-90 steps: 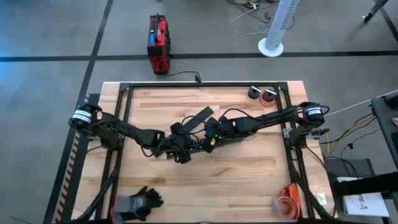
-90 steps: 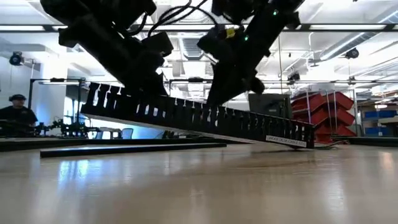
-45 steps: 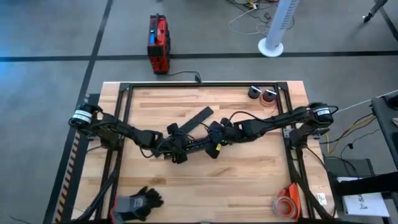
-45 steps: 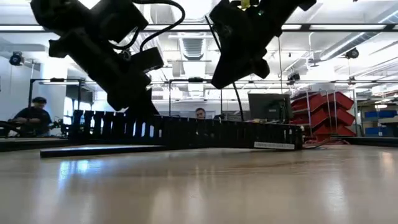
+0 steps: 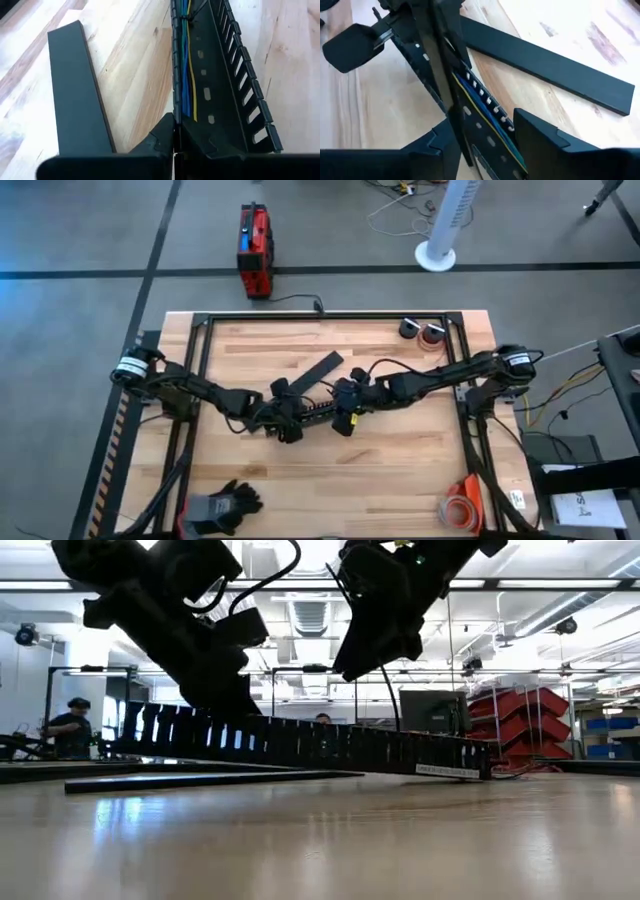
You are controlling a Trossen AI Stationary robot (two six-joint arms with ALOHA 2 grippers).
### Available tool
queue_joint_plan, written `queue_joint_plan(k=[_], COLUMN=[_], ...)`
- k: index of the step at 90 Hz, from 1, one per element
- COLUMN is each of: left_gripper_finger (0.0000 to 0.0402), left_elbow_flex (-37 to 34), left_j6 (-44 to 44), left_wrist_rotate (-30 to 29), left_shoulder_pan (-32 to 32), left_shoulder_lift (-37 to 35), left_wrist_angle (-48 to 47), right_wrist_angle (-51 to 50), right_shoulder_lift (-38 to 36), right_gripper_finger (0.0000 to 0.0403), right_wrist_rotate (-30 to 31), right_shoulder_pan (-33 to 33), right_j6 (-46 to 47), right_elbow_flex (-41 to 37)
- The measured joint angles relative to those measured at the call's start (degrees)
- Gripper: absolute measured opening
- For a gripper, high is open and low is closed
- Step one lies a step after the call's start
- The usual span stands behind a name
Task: Ziptie cables
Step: Put the ziptied cable wires in a black cable duct
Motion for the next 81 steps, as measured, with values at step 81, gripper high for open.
queue_joint_plan(k=[81], left_gripper_finger=[0.0006], left_elbow_flex=[0.0], left_j6=[0.0], left_wrist_rotate=[0.0], left_shoulder_pan=[0.0], left_shoulder_lift=[0.0], left_wrist_angle=[1.7], right_wrist_angle=[3.2], right_shoulder_lift=[1.2], right_gripper_finger=[0.0148], right_wrist_rotate=[-2.0], right_shoulder_pan=[0.3], right_j6=[-6.2], right_elbow_flex=[-0.5])
